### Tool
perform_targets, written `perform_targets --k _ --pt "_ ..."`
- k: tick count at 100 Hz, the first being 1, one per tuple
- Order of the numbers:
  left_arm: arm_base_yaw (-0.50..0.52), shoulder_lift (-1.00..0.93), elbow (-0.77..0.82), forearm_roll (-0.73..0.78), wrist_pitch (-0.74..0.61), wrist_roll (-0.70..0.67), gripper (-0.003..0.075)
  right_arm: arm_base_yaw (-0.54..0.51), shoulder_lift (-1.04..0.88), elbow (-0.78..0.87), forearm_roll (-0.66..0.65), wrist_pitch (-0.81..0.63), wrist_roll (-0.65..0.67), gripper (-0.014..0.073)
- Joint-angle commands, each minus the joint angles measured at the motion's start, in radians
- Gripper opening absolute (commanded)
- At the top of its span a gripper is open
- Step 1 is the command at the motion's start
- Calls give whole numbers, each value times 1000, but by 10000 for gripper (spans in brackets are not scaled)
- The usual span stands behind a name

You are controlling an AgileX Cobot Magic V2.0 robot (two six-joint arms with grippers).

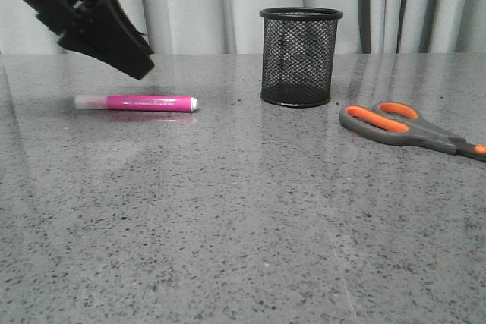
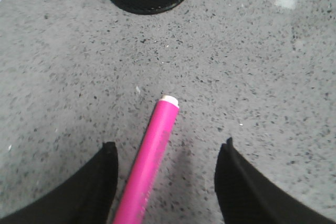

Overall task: Put pen and scissors into bin
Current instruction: 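Lower the left gripper onto the pink marker and close on it, then lift the pink marker with the left gripper toward the mesh cup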

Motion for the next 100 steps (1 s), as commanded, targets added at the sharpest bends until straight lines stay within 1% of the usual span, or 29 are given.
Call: perform_targets --k 1,10,23,37,59,68,72,74,75,79,80,82,84,86,87,91,94,100 --pt "-8 16 -101 -34 73 18 370 -1 1 -37 22 -48 -17 421" --pt "-8 69 -167 9 109 18 370 -1 1 -37 22 -48 -21 421" --pt "-8 105 -209 46 121 18 370 -1 1 -37 22 -48 -23 421" --pt "-8 122 -211 74 119 26 369 -1 1 -37 22 -50 -23 421" --pt "-8 146 -211 79 117 26 368 -1 1 -37 22 -52 -23 421" --pt "-8 156 -211 82 119 26 356 -1 1 -37 22 -52 -23 421" --pt "-8 157 -211 82 119 26 329 -1 1 -37 22 -52 -23 421" --pt "-8 157 -211 87 119 26 301 -1 1 -37 22 -52 -23 421" --pt "-8 157 -211 88 119 26 301 -1 1 -37 22 -52 -23 421" --pt "-8 157 -211 101 119 26 235 -1 1 -37 22 -52 -23 421" --pt "-8 157 -211 103 119 26 235 -1 1 -37 22 -52 -23 421" --pt "-8 157 -211 110 119 26 189 -1 1 -37 22 -52 -23 421" --pt "-8 157 -211 114 122 23 165 -1 1 -37 22 -54 -23 421" --pt "-8 157 -211 123 126 16 113 -1 1 -37 22 -54 -23 421" --pt "-8 157 -211 125 126 13 113 -1 1 -37 22 -54 -23 421" --pt "-8 157 -211 133 128 -3 19 -1 1 -37 22 -54 -23 421" --pt "-8 157 -211 135 131 -13 -20 -1 1 -37 22 -54 -23 421" --pt "-8 154 -213 135 133 -32 -19 -1 1 -37 22 -56 -23 421"
